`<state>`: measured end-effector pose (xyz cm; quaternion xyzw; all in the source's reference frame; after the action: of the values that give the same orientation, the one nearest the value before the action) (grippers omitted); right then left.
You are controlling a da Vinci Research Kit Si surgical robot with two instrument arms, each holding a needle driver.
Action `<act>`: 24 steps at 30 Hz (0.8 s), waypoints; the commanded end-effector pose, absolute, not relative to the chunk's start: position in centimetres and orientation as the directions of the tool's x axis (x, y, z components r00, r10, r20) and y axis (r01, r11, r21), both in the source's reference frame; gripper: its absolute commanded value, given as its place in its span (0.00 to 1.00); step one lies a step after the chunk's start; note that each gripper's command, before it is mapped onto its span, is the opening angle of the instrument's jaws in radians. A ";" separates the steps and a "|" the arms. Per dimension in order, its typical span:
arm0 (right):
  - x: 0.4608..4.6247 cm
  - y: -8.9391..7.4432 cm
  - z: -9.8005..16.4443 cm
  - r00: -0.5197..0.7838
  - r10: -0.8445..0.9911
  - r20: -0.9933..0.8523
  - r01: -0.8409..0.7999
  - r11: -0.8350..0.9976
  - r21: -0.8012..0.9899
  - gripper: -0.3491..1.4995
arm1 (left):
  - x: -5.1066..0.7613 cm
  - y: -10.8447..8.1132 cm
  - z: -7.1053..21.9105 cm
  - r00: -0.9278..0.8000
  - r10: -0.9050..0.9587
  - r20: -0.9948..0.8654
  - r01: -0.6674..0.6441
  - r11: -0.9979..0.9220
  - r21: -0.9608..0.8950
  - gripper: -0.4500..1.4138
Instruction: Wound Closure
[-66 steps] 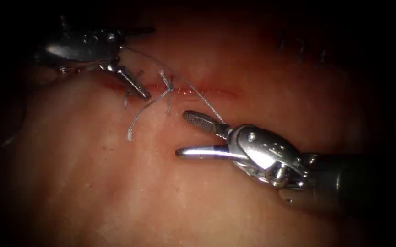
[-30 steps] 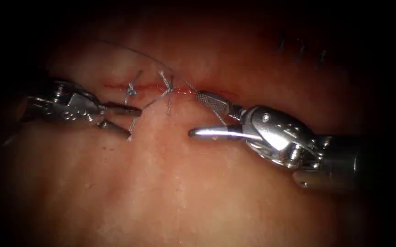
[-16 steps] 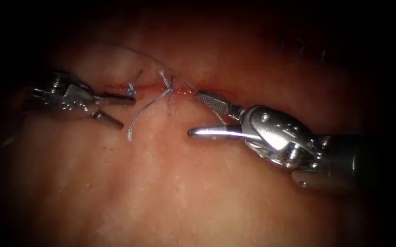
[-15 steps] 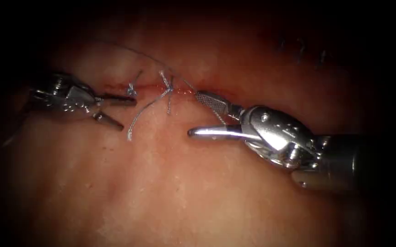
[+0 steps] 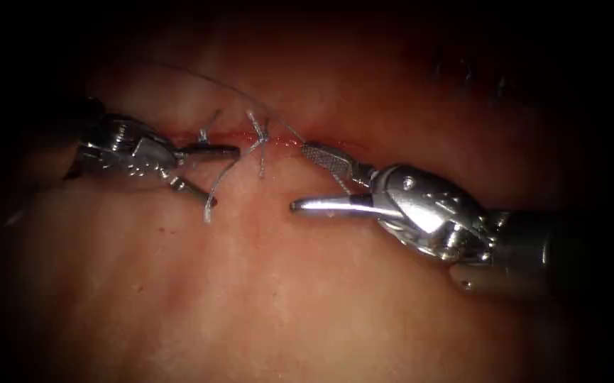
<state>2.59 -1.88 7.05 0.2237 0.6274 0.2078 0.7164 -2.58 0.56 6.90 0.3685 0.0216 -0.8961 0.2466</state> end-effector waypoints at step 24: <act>2.68 -1.9 7.1 0.121 0.577 -0.808 -0.016 0.815 0.579 0.92 | -2.75 0.4 6.8 -0.586 -0.414 -0.696 0.459 -0.878 0.136 0.61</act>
<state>2.60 -1.89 7.07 0.2225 0.6286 0.2080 0.7156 -2.71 0.34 6.67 0.3830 0.0308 -0.8901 0.2451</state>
